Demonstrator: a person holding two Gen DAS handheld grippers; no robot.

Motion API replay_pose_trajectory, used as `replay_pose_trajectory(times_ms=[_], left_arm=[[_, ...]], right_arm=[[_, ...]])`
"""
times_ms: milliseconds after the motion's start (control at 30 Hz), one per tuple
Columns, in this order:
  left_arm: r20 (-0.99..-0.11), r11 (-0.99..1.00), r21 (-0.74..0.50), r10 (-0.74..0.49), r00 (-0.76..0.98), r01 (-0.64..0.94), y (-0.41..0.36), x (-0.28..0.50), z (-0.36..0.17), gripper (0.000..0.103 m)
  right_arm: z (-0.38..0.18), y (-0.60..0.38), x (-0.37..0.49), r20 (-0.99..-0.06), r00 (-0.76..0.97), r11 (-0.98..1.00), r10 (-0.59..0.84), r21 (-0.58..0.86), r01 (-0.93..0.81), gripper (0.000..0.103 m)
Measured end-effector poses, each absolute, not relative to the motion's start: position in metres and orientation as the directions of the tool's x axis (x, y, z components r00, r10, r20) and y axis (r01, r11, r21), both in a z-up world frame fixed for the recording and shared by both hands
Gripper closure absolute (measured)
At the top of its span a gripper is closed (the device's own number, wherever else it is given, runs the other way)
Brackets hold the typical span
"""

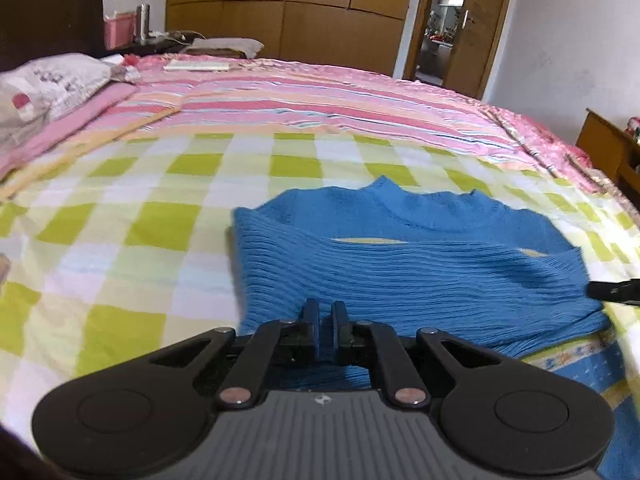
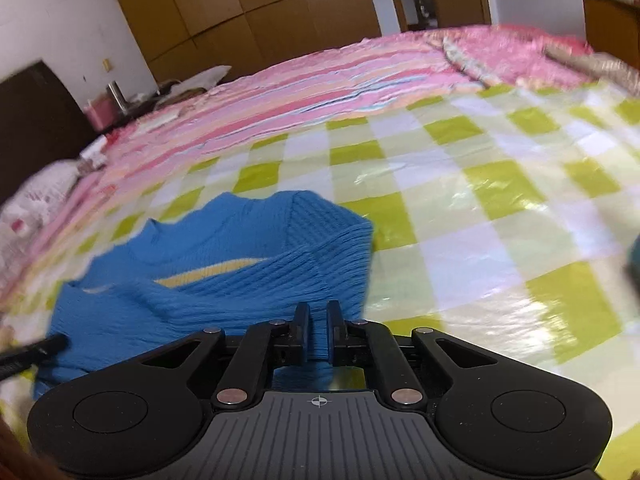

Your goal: Fold small clothes

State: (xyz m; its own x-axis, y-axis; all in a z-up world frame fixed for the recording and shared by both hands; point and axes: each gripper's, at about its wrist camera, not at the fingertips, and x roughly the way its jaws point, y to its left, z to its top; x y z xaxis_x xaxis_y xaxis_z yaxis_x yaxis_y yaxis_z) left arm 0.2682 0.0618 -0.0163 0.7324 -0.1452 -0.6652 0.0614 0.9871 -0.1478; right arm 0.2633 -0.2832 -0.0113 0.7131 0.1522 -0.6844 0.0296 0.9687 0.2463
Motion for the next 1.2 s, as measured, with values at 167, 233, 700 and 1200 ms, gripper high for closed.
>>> replay_pose_trajectory(times_ms=[167, 233, 700, 1200], left_arm=[[-0.657, 0.982, -0.183, -0.159, 0.737, 0.049, 0.078, 0.235, -0.005, 0.088], [-0.664, 0.979, -0.189, -0.181, 0.725, 0.071, 0.083, 0.213, -0.001, 0.088], [-0.746, 0.964, -0.244, -0.255, 0.615, 0.105, 0.117, 0.064, -0.023, 0.082], [-0.756, 0.946, -0.303, -0.313, 0.574, 0.115, 0.117, 0.050, -0.026, 0.082]], right_arm=[[0.004, -0.283, 0.225, -0.666, 0.724, 0.962, 0.180, 0.271, 0.010, 0.088], [0.012, -0.280, 0.195, -0.670, 0.711, 0.957, 0.213, 0.289, -0.014, 0.087], [-0.015, -0.285, 0.031, -0.770, 0.539, 0.921, 0.342, 0.387, -0.032, 0.073], [-0.019, -0.283, 0.014, -0.748, 0.511, 0.884, 0.423, 0.465, -0.052, 0.075]])
